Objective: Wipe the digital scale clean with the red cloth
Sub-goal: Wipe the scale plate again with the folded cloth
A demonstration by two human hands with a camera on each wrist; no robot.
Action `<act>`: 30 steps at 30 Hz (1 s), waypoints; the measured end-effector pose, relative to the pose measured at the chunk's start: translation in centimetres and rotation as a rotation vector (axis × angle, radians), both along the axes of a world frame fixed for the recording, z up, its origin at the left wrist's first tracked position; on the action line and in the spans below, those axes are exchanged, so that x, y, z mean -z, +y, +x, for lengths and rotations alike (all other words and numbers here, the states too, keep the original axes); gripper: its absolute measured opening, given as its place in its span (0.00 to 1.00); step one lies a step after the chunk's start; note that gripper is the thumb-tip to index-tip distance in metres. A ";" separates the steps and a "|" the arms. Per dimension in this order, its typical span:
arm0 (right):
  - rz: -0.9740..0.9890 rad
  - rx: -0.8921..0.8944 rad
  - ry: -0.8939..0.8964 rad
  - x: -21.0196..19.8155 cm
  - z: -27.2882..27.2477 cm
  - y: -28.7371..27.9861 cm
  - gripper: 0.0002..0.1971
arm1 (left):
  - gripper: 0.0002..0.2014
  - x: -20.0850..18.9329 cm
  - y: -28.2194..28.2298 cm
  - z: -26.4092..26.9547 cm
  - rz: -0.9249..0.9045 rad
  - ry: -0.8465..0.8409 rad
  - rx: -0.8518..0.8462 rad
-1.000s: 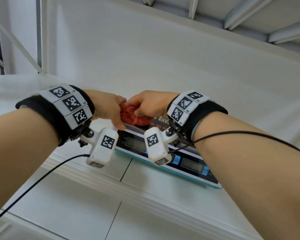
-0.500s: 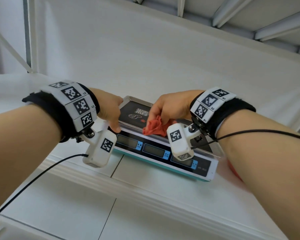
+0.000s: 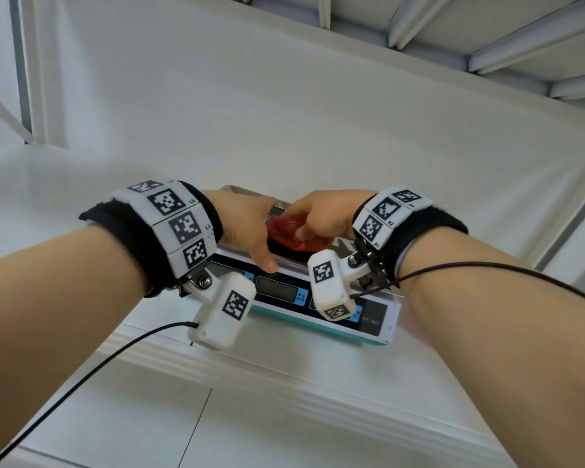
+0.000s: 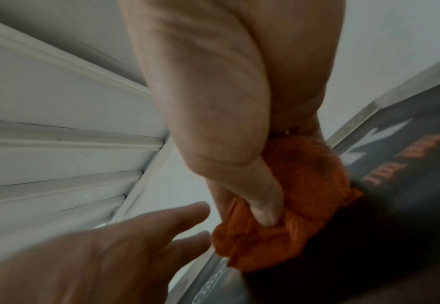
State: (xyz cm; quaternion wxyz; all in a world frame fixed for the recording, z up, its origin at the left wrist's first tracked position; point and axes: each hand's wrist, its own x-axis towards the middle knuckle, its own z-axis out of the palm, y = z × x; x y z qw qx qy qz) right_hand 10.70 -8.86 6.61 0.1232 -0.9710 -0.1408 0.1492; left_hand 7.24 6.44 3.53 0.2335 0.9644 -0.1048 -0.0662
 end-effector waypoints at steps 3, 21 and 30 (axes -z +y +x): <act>0.022 -0.106 0.020 0.2 -0.6 -0.2 0.21 | 0.52 0.1 -0.5 -0.1 0.014 -0.002 0.002; -0.055 0.070 0.186 -1.5 -0.3 -6.2 0.20 | 0.47 -0.4 -2.5 0.1 -0.035 0.053 0.105; 0.063 -0.118 0.031 0.1 -1.9 -3.1 0.19 | 0.49 -0.3 -3.8 0.7 -0.029 0.029 0.129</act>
